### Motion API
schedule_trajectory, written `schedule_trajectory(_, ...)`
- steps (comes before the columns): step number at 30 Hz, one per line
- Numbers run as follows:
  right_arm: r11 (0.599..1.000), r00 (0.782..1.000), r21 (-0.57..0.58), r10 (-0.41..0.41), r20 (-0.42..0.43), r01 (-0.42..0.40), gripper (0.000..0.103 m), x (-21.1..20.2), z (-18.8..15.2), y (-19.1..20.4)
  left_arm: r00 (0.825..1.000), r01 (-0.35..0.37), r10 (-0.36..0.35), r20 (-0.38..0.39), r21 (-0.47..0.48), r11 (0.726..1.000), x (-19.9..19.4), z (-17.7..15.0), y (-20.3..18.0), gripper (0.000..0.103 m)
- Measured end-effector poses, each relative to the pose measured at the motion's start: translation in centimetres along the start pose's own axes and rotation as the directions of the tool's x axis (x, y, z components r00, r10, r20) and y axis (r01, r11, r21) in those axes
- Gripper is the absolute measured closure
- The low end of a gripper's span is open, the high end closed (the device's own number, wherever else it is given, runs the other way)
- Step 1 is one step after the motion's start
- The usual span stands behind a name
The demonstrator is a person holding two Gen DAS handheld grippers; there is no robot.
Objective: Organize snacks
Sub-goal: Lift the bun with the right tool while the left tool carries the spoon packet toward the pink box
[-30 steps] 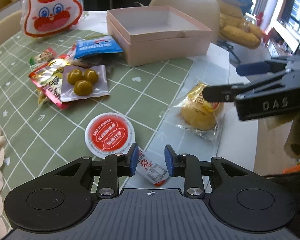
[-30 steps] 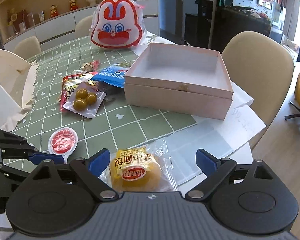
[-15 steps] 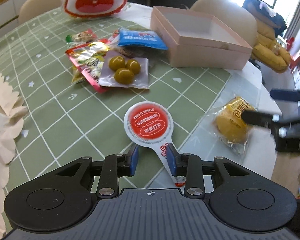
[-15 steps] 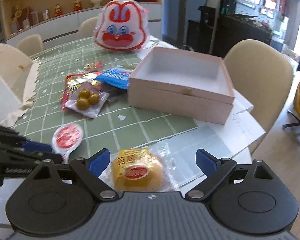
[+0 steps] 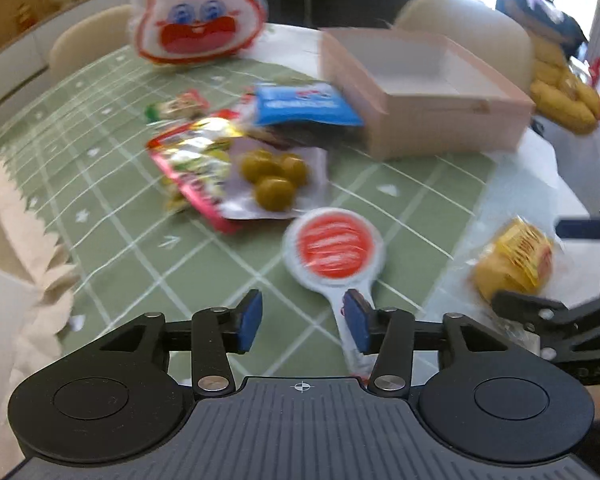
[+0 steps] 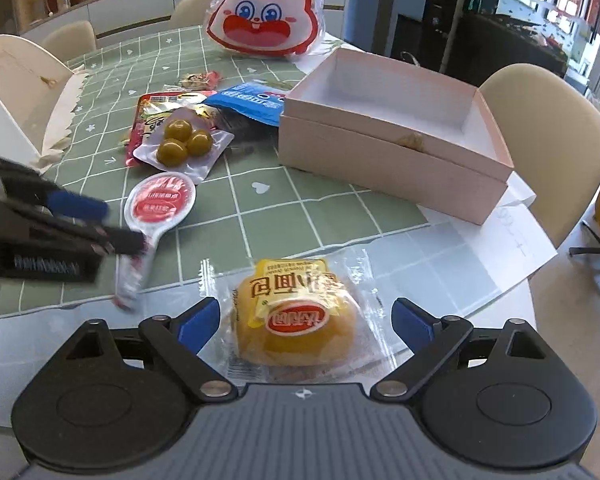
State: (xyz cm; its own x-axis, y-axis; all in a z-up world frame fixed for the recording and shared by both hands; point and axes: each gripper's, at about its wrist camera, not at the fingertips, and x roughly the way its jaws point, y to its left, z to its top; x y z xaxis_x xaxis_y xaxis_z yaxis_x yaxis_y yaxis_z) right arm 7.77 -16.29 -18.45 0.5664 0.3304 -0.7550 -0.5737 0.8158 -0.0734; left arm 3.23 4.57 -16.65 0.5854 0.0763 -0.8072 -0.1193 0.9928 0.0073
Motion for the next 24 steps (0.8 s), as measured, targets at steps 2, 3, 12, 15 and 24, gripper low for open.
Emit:
schedule_trajectory(2,1.000,1.000,0.008,0.002,0.000,-0.002,0.009,-0.1,0.0,-0.2,0.998,0.065,-0.064,0.016,-0.059,0.996,-0.7,0.1,1.2,0.055)
schedule_trajectory(3,1.000,1.000,0.011,0.003,0.001,-0.003,0.009,-0.1,0.0,-0.3,0.995,0.099,-0.098,0.023,-0.079,0.992,-1.0,0.3,1.5,0.055)
schedule_trajectory(12,1.000,1.000,-0.019,0.002,0.015,-0.002,0.009,-0.3,-0.1,0.2,0.992,0.124,-0.122,-0.036,0.061,0.990,0.0,1.2,-0.9,0.054)
schedule_trajectory(15,1.000,1.000,-0.006,0.009,0.006,-0.009,0.009,0.1,0.0,0.1,0.995,0.067,-0.064,-0.075,0.037,0.997,1.3,0.9,-1.3,0.054)
schedule_trajectory(24,0.999,0.999,-0.013,0.038,0.015,-0.037,0.012,1.2,0.5,0.3,0.998,0.056,-0.056,-0.021,-0.008,0.998,2.5,1.1,-1.4,0.053)
